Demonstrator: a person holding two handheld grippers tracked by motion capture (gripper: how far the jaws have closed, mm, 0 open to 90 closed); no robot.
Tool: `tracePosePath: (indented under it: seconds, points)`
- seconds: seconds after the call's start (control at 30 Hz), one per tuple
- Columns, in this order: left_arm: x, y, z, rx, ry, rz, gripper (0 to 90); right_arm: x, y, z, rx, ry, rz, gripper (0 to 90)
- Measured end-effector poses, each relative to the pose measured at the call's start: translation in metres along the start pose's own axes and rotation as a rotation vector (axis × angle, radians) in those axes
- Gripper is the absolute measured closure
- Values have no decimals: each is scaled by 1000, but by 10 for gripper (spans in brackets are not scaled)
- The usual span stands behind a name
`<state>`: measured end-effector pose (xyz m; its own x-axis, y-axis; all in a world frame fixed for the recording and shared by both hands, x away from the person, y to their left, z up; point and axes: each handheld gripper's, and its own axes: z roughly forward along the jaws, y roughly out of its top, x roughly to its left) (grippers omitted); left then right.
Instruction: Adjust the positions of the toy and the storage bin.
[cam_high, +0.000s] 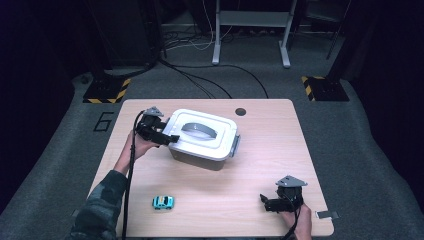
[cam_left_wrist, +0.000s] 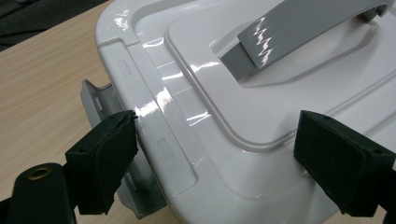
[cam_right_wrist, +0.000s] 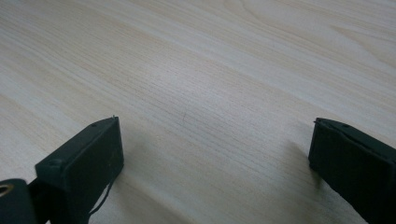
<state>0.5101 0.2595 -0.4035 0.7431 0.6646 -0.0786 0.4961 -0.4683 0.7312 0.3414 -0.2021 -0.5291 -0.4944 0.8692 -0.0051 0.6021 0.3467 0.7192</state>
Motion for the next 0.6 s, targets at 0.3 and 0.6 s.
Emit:
tracePosePath:
  seconds: [0.3,0.6]
  points:
    - [-8,5,5,2,-15,28,133,0,0,0,-1,1,0,25]
    - [-18,6,-13,-47,38,35,82,0,0,0,-4,-3,0,26]
